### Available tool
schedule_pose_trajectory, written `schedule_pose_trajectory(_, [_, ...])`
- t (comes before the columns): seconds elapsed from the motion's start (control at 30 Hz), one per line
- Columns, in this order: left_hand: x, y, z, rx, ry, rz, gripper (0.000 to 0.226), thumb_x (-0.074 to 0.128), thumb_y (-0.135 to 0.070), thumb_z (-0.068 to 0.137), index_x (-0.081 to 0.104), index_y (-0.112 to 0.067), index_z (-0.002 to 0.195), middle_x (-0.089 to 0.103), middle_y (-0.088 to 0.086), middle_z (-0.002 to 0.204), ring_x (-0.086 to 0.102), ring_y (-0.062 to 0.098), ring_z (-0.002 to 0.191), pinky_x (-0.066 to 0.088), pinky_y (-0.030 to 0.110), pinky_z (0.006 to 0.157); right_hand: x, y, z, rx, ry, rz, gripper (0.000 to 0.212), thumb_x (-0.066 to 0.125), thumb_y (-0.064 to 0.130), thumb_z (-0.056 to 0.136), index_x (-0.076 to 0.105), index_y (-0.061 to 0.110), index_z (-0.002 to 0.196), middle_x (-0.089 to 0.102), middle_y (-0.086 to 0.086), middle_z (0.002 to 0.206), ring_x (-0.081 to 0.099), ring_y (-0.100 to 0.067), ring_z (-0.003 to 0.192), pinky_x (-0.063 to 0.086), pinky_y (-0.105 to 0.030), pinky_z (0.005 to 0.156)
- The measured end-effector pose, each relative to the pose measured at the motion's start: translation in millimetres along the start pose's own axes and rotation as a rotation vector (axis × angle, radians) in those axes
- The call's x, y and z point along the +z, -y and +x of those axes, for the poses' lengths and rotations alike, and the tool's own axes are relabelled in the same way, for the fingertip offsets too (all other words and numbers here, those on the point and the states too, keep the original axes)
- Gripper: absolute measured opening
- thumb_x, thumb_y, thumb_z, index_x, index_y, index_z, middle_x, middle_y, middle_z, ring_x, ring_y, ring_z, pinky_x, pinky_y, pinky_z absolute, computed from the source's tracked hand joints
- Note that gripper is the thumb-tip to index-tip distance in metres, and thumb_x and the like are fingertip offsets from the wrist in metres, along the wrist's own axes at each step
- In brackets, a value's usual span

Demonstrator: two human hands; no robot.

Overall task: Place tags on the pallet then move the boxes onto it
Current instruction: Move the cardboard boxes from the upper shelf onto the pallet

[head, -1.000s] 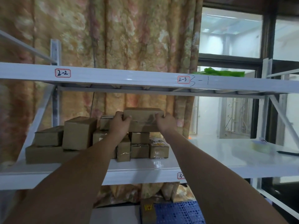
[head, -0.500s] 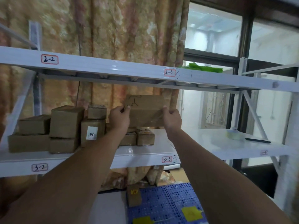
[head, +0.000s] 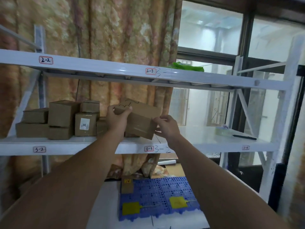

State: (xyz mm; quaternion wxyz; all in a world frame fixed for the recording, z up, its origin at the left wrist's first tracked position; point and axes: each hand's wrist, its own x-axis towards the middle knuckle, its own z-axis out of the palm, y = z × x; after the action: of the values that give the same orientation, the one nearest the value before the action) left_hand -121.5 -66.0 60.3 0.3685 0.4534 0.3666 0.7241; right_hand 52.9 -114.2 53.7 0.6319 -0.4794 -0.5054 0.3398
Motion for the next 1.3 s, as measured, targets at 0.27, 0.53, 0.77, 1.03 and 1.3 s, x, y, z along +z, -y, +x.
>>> schedule_pose_trajectory(0.27, [-37.2, -6.5, -39.2, -0.148, 0.106, 0.030, 0.024, 0.083, -0.031, 0.072, 0.067, -0.030, 0.089, 0.066, 0.001, 0.105, 0.062, 0.027, 0.100, 0.056, 0.059, 0.087, -50.1, -12.5, -33.0, 0.166, 0.018, -0.128, 0.050, 0.061, 0.056, 0.091, 0.056, 0.023, 0.128, 0.061, -0.002, 0.117, 0.062, -0.028, 0.112, 0.053, -0.045, 0.093])
schedule_pose_trajectory(0.53, [-69.6, 32.2, -50.9, -0.365, 0.368, 0.129, 0.035, 0.083, -0.031, 0.075, 0.068, -0.022, 0.106, 0.063, 0.008, 0.123, 0.060, 0.030, 0.111, 0.057, 0.059, 0.085, -51.5, -55.2, -61.5, 0.509, 0.414, -0.029, 0.062, 0.071, 0.060, 0.082, 0.057, 0.025, 0.131, 0.057, -0.019, 0.130, 0.062, -0.039, 0.115, 0.057, -0.055, 0.091])
schedule_pose_trajectory(0.77, [-108.6, 109.0, -62.1, -0.562, 0.559, 0.735, 0.085, 0.076, -0.067, 0.072, 0.049, -0.020, 0.138, 0.055, 0.009, 0.135, 0.060, 0.028, 0.112, 0.058, 0.044, 0.086, -62.0, -121.4, -82.5, 0.796, 0.291, -0.211, 0.063, 0.067, 0.063, 0.084, 0.058, 0.016, 0.125, 0.057, -0.014, 0.120, 0.062, -0.036, 0.104, 0.053, -0.058, 0.095])
schedule_pose_trajectory(1.03, [-107.7, 156.3, -87.8, -0.848, 0.777, 0.426, 0.064, 0.066, -0.043, 0.092, 0.047, -0.004, 0.139, 0.054, 0.018, 0.139, 0.060, 0.031, 0.115, 0.056, 0.038, 0.086, -45.6, -179.1, -84.5, 0.810, 0.131, -0.240, 0.059, 0.052, 0.066, 0.093, 0.050, 0.020, 0.130, 0.057, -0.012, 0.121, 0.063, -0.040, 0.103, 0.054, -0.057, 0.089])
schedule_pose_trajectory(1.3, [-64.9, 211.1, -72.3, -0.735, 0.537, 0.238, 0.037, 0.072, -0.033, 0.091, 0.067, -0.012, 0.121, 0.072, 0.009, 0.118, 0.068, 0.032, 0.108, 0.057, 0.048, 0.090, -29.2, -220.0, -40.8, 0.511, -0.043, -0.385, 0.048, 0.061, 0.049, 0.093, 0.068, 0.008, 0.117, 0.068, -0.017, 0.119, 0.064, -0.037, 0.106, 0.056, -0.054, 0.092])
